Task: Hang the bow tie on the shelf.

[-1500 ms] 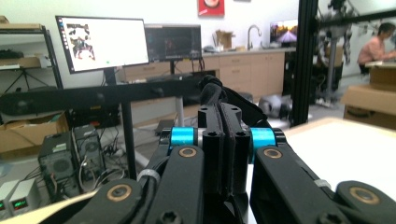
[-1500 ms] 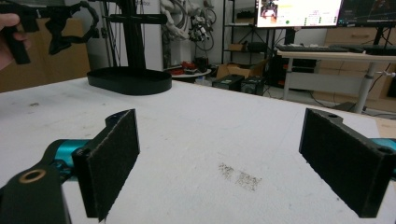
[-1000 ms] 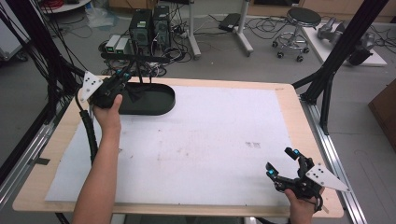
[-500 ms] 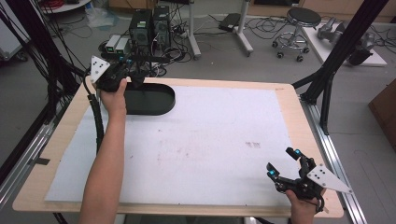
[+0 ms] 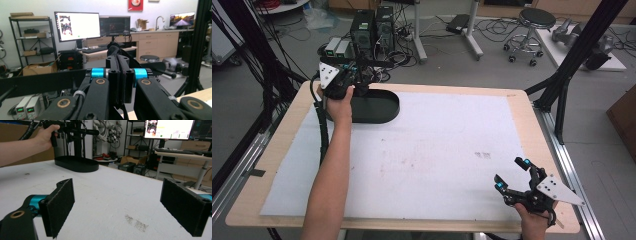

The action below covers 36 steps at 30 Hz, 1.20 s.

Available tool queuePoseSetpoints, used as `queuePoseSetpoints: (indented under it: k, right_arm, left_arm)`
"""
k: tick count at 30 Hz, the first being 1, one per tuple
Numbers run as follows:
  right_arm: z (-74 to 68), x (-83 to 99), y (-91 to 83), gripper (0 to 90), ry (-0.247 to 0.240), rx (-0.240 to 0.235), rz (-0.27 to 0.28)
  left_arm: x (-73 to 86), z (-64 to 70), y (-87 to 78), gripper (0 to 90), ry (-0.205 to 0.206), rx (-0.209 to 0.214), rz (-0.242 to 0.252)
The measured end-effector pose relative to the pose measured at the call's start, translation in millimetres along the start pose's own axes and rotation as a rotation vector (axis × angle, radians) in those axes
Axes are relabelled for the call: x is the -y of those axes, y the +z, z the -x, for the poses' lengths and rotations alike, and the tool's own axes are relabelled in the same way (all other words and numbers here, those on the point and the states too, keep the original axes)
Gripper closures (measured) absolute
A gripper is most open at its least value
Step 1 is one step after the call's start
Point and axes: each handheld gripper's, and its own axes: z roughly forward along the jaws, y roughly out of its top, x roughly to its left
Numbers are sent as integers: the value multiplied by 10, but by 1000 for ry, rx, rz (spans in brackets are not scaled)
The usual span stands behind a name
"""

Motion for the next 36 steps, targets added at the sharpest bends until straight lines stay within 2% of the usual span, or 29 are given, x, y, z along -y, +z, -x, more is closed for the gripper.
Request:
queuePoseSetpoints:
  k: [8,13,17,19,22,23,24,25,26,27,28,30,36]
  right_arm:
    - [-25,-20,12,114,-2,-8,1]
    - [-30,-49,3,114,-6,-10,12]
    - [-28,-56,-3,114,-9,-12,17]
    - [-29,-61,-4,114,-8,-13,17]
    - [-35,-71,2,114,-12,-17,19]
    - [-36,-74,3,114,-13,-17,20]
    - [-40,-82,8,114,-16,-20,22]
    - [-40,-82,8,114,-16,-20,22]
    - [-43,-85,8,114,-15,-20,22]
    - [-43,-89,11,114,-10,-23,26]
    - [-43,-89,11,114,-10,-23,26]
    - [-35,-91,11,114,-14,-24,33]
    - [-42,-116,8,114,-12,-30,39]
  left_arm:
    - [52,20,-6,871,24,-1,-32]
    - [139,7,-10,870,32,-29,-94]
    - [175,-2,-23,862,25,-44,-109]
    - [180,-4,-26,802,14,-40,-110]
    - [184,-12,-27,604,-33,-21,-123]
    - [189,-17,-29,562,-51,-9,-127]
    - [193,-16,-32,479,-70,-1,-135]
    - [193,-16,-41,479,-78,2,-144]
    - [191,-12,-59,449,-91,6,-144]
    - [169,3,-112,432,-89,-1,-120]
    - [169,3,-112,419,-89,-1,-120]
    - [126,17,-160,408,-98,23,-96]
    - [-59,99,-346,374,-91,80,-18]
